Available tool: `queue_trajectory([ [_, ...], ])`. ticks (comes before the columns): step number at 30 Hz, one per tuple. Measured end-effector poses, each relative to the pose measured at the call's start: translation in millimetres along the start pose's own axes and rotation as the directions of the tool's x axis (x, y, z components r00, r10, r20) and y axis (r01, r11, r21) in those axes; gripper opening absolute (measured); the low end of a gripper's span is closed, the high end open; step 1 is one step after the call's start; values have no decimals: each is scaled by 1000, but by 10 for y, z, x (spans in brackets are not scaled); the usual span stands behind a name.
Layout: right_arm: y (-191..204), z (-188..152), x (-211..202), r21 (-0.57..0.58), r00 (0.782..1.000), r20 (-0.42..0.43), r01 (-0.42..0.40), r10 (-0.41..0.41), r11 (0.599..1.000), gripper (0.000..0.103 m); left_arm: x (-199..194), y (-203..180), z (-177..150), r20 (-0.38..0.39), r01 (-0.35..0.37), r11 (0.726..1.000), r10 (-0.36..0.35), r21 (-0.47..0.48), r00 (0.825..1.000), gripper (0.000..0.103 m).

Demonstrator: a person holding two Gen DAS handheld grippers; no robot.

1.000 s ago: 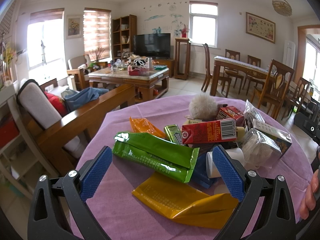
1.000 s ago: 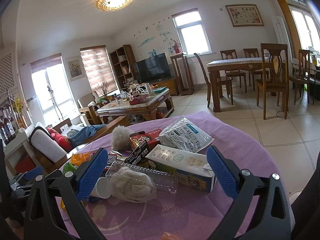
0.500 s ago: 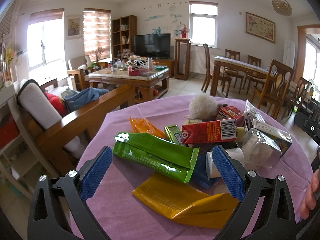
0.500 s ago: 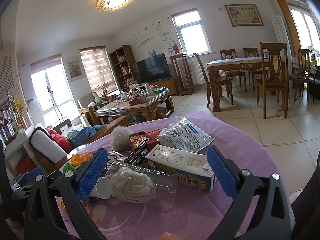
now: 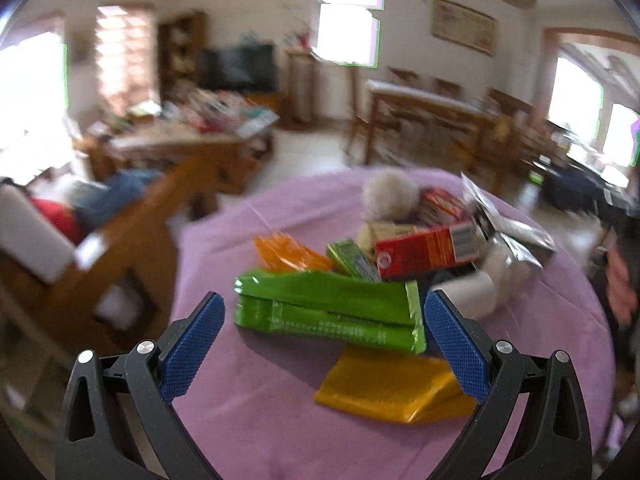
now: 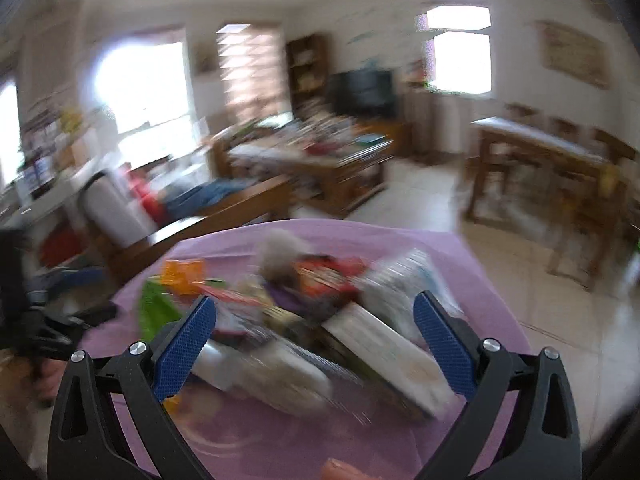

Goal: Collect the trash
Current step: 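Grasp the white fluffy ball with the right tool while the left tool grasps the green wrapper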

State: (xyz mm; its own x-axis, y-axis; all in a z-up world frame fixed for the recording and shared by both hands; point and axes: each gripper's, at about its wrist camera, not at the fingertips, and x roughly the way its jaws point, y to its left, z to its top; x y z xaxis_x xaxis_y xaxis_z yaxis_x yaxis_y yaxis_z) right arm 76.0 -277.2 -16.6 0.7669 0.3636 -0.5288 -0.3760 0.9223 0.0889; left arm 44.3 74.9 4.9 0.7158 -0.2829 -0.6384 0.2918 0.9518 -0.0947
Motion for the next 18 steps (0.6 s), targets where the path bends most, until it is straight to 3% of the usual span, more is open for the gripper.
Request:
queue_trajectory([
  [3, 180, 414, 424, -17, 987, -134, -89, 86, 996, 98, 235, 194, 72, -63, 88, 995, -91, -49, 994, 99],
  [6, 437, 653, 958, -84, 970, -240, -47, 26, 995, 96, 451, 268, 96, -105, 130, 988, -138, -85, 985, 99],
  [7, 487, 691, 1118, -101, 961, -277, -38, 9, 994, 89, 511, 290, 102, -117, 144, 984, -155, -100, 981, 99],
  [9, 581, 710, 1467, -114, 931, -365, -22, -21, 993, 80, 620, 331, 109, -136, 170, 976, -189, -138, 973, 99],
  [12, 619, 689, 1860, -101, 891, -451, 10, -55, 995, 79, 759, 356, 115, -156, 182, 967, -210, -176, 965, 99],
  [14, 577, 632, 2032, -101, 869, -490, 27, -73, 995, 74, 803, 402, 87, -174, 212, 949, -255, -232, 951, 97],
  [16, 577, 572, 2180, -111, 835, -544, 24, -81, 993, 57, 808, 419, 56, -170, 225, 941, -272, -254, 947, 94],
  [18, 623, 487, 2245, -144, 814, -571, 26, -104, 989, 50, 830, 432, 20, -177, 220, 938, -272, -267, 946, 88],
])
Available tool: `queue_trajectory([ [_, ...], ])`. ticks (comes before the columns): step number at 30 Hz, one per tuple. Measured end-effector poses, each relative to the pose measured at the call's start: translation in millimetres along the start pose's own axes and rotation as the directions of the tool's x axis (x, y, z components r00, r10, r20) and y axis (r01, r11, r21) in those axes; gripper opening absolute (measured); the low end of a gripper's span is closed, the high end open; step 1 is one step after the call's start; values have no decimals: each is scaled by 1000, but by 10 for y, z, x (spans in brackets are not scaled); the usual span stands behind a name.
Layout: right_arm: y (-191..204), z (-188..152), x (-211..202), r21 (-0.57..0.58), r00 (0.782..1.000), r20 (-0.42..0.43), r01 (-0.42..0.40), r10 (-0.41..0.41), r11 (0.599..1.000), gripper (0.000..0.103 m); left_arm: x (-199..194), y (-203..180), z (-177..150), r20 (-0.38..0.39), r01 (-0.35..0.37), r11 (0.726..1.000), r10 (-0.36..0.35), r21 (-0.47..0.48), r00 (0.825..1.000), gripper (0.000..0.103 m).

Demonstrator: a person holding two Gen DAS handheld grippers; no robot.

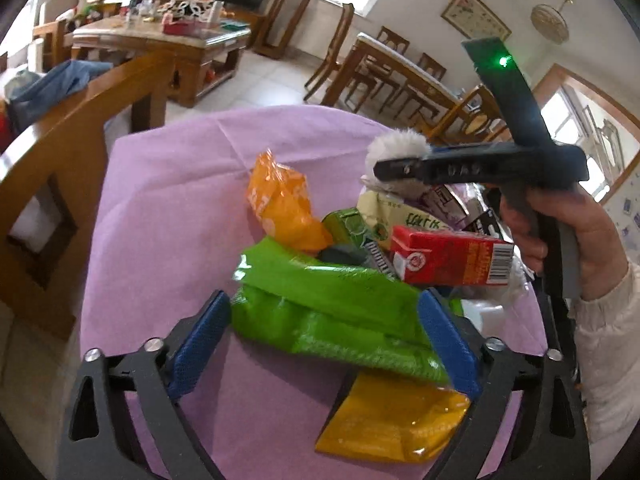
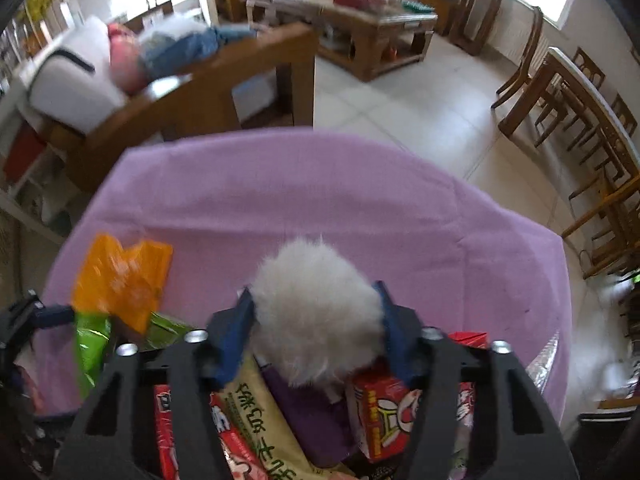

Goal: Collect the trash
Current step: 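Grasp the white fluffy ball with the right tool while the left tool grasps the green wrapper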

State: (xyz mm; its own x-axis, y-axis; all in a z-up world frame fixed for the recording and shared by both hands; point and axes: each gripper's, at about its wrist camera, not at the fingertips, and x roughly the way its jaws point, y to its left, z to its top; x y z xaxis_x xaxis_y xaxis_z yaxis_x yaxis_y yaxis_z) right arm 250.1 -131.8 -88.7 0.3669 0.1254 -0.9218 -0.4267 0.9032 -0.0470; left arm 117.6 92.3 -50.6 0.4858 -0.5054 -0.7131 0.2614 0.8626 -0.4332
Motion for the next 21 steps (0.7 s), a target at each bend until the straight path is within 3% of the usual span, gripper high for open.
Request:
queue_trajectory([
  [4, 25, -99, -73, -11, 999, 36, -9, 10, 1000, 42, -25, 84, -12, 15, 40, 996, -39, -77, 999, 70],
  [8, -50, -203, -390, 27, 987, 143, -73, 68, 997, 42, -25, 122, -35, 33, 78, 988, -75, -133, 997, 55],
  [12, -49, -476, -892, 63, 947, 296, -149, 124, 987, 42, -97, 84, -94, 51, 88, 985, -82, -148, 995, 44],
  [14, -75, -647, -1107, 74, 924, 355, -179, 142, 981, 42, -159, 58, -126, 65, 88, 985, -80, -148, 995, 33],
  [15, -113, -765, -1226, 88, 909, 389, -200, 151, 976, 42, -190, 51, -146, 71, 80, 986, -70, -150, 995, 20],
  [21, -367, -1421, -1509, 174, 857, 490, -273, 157, 946, 42, -454, -145, -266, 115, 71, 993, -60, -97, 992, 13],
])
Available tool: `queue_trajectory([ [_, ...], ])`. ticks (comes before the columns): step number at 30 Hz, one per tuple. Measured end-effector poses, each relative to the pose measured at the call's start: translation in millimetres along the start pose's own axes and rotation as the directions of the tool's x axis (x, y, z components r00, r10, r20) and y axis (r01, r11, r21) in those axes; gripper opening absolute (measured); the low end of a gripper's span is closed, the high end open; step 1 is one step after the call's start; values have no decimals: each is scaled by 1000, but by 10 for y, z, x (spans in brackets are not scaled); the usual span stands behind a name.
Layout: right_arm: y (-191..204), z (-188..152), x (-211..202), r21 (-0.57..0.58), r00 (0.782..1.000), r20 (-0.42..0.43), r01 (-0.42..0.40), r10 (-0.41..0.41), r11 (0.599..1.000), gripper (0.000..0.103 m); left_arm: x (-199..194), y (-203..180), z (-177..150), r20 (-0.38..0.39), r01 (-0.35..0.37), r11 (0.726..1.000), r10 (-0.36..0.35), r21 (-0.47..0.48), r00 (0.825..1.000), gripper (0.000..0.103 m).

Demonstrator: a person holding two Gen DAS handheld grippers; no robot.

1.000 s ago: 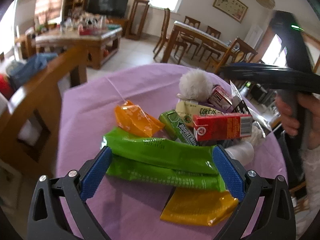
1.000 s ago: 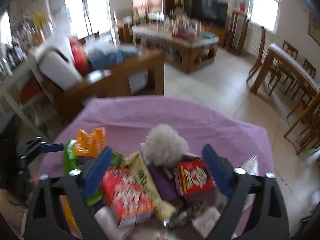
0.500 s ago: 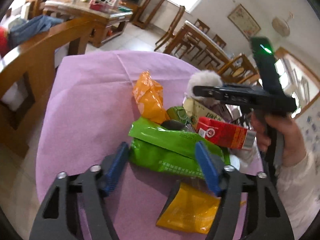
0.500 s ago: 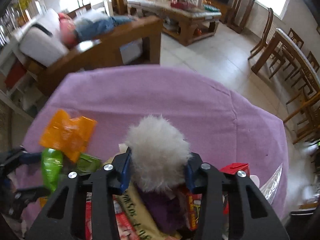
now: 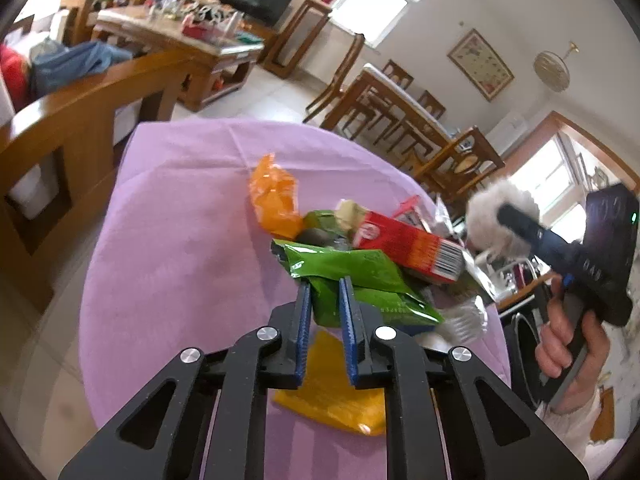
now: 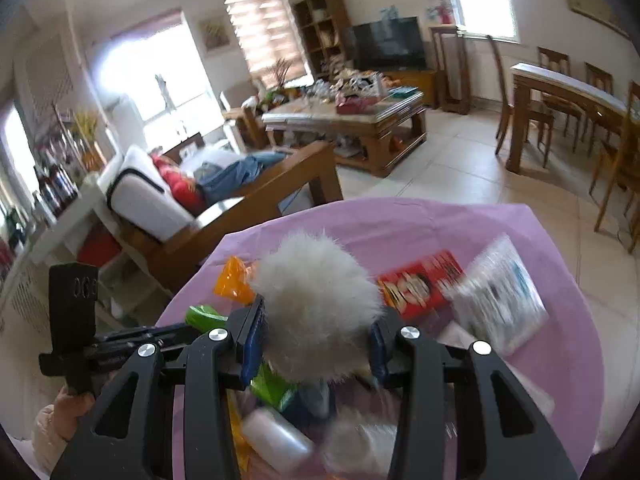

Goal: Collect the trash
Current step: 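Grasp the white fluffy ball with the right tool while the left tool grasps the green wrapper, then carry both items to the black bin and open both tools to drop them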

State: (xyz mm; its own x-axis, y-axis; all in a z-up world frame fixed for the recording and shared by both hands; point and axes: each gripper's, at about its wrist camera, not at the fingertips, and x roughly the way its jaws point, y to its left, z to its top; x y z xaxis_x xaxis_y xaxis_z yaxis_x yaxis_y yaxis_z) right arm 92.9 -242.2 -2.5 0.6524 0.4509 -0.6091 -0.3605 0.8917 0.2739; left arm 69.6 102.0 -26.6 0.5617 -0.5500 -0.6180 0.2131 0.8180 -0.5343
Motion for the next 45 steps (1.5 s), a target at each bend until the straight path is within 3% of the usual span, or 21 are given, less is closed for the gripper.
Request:
queue_trajectory([
  [5, -235, -250, -338, 64, 998, 61, -10, 6, 998, 41, -373, -245, -130, 97, -31, 998, 25, 58, 995, 9],
  [9, -389, -364, -633, 92, 993, 122, -6, -6, 996, 41, -779, -573, -150, 205, -78, 990, 54, 114, 977, 8],
  [14, -573, -477, -943, 99, 984, 177, 4, -22, 995, 41, -1053, -993, -119, 255, -90, 980, 42, 178, 966, 8],
  [19, -808, -630, -1232, 130, 976, 212, 25, -52, 991, 42, -1102, -1427, -111, 254, -59, 971, -2, 233, 967, 8],
  [24, -1253, -813, -1723, 195, 951, 272, 96, -147, 976, 42, -843, -1931, -116, 197, 31, 953, -94, 302, 976, 8],
  [28, -1696, -1033, -2143, 278, 921, 292, 177, -259, 944, 42, -372, -2444, -211, 103, 155, 923, -203, 354, 974, 8],
  [32, -2215, -1371, -2547, 389, 880, 276, 264, -386, 882, 42, 277, -3004, -434, -27, 297, 873, -311, 387, 950, 8],
  [35, -2493, -1640, -2684, 456, 864, 235, 307, -446, 835, 42, 809, -3474, -690, -138, 393, 826, -370, 405, 919, 8],
  [39, -2821, -1996, -2749, 521, 859, 162, 343, -485, 782, 42, 1433, -3950, -1090, -260, 465, 776, -387, 426, 885, 8],
  [45, -3132, -2422, -2700, 576, 873, 97, 343, -478, 742, 43, 2094, -4258, -1596, -355, 470, 749, -327, 468, 876, 8],
])
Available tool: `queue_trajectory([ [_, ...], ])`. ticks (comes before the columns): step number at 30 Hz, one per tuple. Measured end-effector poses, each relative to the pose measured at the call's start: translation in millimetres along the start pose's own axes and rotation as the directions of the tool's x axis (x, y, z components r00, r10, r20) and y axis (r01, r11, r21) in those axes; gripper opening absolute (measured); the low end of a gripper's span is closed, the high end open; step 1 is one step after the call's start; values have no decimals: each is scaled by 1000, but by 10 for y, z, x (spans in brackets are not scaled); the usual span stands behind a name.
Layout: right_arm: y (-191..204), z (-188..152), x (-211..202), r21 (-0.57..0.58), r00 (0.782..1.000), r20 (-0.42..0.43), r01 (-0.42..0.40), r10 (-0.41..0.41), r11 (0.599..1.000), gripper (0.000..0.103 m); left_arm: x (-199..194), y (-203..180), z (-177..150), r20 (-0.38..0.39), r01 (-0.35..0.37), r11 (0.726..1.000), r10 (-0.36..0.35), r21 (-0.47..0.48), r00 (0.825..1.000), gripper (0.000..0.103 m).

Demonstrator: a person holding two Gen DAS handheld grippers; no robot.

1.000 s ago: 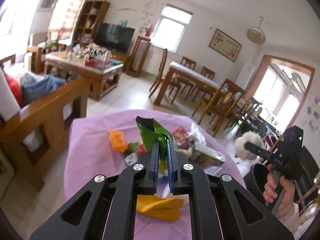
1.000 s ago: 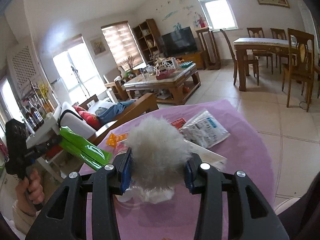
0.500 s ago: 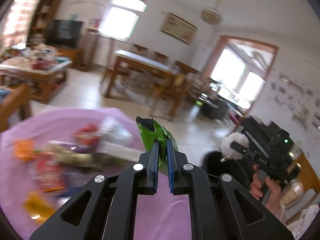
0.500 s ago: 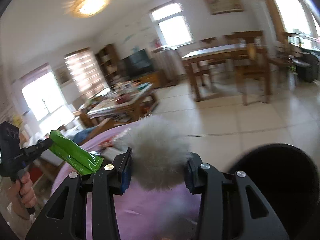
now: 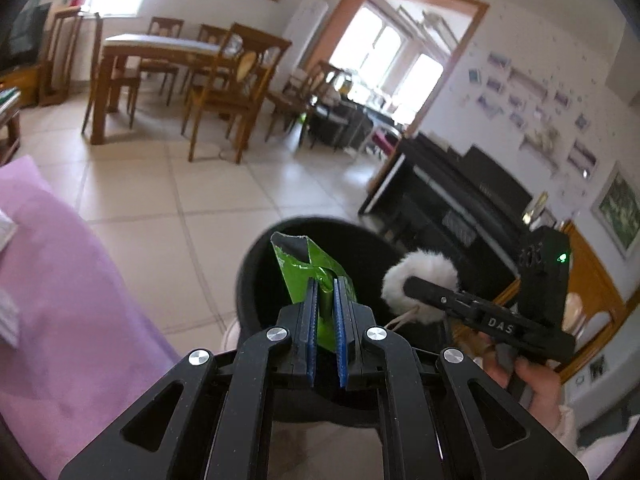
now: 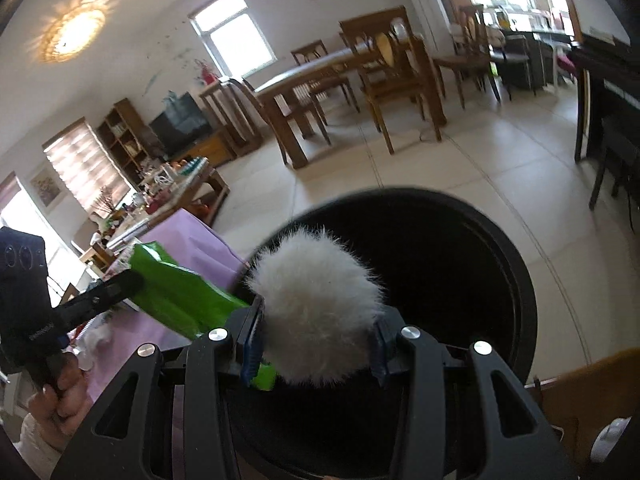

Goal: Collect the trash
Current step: 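Carry both items to the black bin and open both tools to drop them, then grasp the white milk carton with the right tool while the left grasps the red carton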

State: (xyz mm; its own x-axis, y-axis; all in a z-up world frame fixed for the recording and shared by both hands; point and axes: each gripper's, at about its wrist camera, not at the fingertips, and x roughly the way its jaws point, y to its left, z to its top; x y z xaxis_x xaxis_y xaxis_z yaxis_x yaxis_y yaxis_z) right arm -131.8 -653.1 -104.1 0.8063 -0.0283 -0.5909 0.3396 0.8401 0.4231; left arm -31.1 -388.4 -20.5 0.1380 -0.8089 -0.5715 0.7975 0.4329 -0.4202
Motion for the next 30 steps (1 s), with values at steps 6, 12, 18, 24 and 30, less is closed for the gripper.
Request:
queue_trajectory([
  [6, -110, -155, 80, 32, 999, -34, -30, 31, 999, 60, 421, -96, 16, -48, -73, 996, 76, 44, 996, 24],
  [12, -8, -181, -22, 21, 1000, -13, -26, 27, 999, 77, -5, -61, 85, 37, -142, 989, 141, 29, 989, 72],
  [18, 333, -148, -25, -27, 999, -10, -44, 44, 999, 77, -727, 77, 0, 108, -207, 978, 205, 8, 973, 75],
  [24, 1025, -145, 185, -136, 991, -51, -129, 123, 982, 77, -1719, 638, -219, 162, -368, 926, 378, -91, 912, 76],
  [30, 1938, -224, 574, -266, 965, -141, -252, 221, 930, 77, -2788, 1499, -537, 147, -540, 779, 603, -318, 784, 76],
])
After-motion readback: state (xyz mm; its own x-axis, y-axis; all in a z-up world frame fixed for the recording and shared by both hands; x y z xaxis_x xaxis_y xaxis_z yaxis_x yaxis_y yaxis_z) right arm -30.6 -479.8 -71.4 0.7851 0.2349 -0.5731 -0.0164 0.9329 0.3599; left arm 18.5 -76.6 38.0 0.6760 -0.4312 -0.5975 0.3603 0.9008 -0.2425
